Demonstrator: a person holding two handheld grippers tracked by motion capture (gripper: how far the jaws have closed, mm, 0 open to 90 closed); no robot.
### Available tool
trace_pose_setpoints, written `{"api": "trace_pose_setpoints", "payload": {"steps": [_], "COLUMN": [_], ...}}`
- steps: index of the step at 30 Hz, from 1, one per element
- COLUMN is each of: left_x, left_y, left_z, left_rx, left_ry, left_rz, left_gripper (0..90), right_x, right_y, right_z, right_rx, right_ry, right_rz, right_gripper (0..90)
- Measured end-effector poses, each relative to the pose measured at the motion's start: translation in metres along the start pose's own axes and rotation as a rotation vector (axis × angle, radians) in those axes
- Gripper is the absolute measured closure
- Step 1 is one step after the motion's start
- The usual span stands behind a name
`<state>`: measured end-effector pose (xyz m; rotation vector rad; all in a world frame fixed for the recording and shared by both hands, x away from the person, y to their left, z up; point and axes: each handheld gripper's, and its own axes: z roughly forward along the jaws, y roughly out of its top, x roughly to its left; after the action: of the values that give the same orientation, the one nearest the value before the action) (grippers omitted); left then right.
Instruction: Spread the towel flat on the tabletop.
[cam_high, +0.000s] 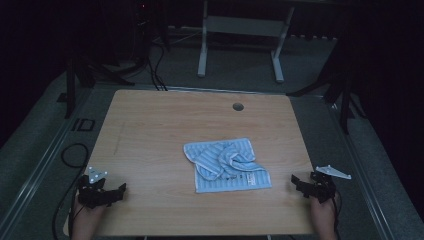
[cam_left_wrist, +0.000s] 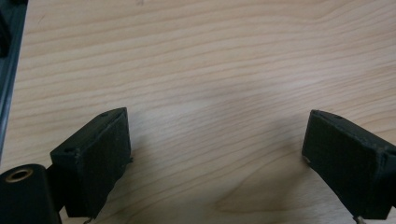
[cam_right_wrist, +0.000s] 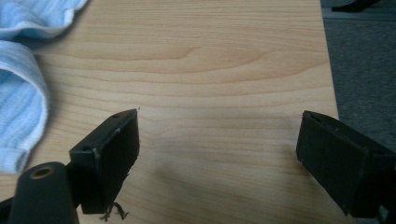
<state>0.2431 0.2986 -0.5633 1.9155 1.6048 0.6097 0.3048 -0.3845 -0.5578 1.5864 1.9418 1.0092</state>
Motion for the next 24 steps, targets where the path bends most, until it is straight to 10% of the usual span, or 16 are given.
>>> {"api": "trace_pose_setpoints", "payload": {"steps": [13,19,24], "left_x": [0.003,-0.006,-0.021], "left_y": [0.004,0.007,0.013], "left_z": [-0.004,-0.005,-0.004], "left_rx": [0.044,0.075,0.124], "left_ry": [0.008,-0.037,-0.069], "left_rz": [-0.012,0.018,0.089], "left_gripper": [2.2,2.2,2.2], "right_x": [0.001,0.007,0.015], "right_y": [0.0,0.001,0.01], "right_z": [0.0,0.002,0.003], "right_rx": [0.042,0.065,0.163], "right_ry": [0.026,0.017,0.107], "right_rz": [-0.024,-0.081,-0.198], "right_gripper": [11.3,11.3,11.4]}}
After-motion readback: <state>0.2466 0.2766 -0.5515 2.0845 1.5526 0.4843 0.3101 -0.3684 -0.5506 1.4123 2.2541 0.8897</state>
